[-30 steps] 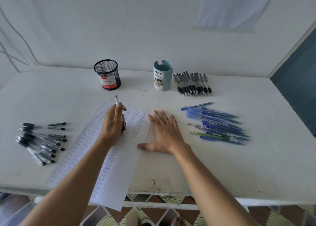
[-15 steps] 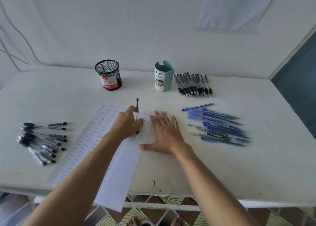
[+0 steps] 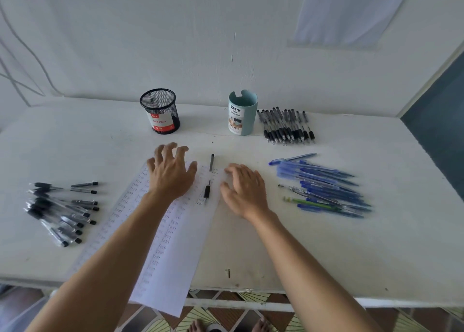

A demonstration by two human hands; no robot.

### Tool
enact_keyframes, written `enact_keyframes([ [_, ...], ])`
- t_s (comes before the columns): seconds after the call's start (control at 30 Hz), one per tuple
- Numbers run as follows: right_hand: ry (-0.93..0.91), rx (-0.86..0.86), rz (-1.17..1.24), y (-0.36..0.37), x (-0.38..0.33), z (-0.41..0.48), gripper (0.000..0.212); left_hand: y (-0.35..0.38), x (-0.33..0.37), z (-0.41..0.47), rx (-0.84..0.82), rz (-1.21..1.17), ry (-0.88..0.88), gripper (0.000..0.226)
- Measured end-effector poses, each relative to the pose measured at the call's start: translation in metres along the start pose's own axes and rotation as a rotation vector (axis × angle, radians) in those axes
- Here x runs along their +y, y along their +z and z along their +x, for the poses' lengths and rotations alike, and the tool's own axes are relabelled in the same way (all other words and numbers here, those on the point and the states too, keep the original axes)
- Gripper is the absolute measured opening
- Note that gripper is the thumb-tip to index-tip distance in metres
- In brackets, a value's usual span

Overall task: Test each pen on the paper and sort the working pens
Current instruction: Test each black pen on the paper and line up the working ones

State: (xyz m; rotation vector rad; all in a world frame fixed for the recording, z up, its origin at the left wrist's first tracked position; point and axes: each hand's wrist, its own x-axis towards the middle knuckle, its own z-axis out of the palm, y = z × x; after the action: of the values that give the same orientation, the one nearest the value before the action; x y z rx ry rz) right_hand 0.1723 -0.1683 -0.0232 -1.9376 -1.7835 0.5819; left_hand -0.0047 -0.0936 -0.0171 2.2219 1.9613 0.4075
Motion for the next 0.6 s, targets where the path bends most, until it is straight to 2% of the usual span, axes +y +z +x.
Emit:
enact_keyframes([
  [0.1,0.087,0.112,-0.045,0.007,-0.015,0.009,0.044,0.011,-0.016,0.000,-0.082,0.031,-0.012,0.053],
  [0.3,0.177,0.053,-0.177,0.013,-0.036,0.022,0.044,0.011,-0.017,-0.003,-0.060,0.051,0.011,0.053],
  [0.43,0.208,0.081,-0.112,0.011,-0.037,0.026,0.020,0.011,-0.017,-0.003,-0.059,0.064,0.006,0.053],
  [0.6,0.155,0.263,-0.032,-0.002,-0.023,0.022,0.018,0.011,-0.018,-0.003,-0.060,0.053,0.010,0.053],
])
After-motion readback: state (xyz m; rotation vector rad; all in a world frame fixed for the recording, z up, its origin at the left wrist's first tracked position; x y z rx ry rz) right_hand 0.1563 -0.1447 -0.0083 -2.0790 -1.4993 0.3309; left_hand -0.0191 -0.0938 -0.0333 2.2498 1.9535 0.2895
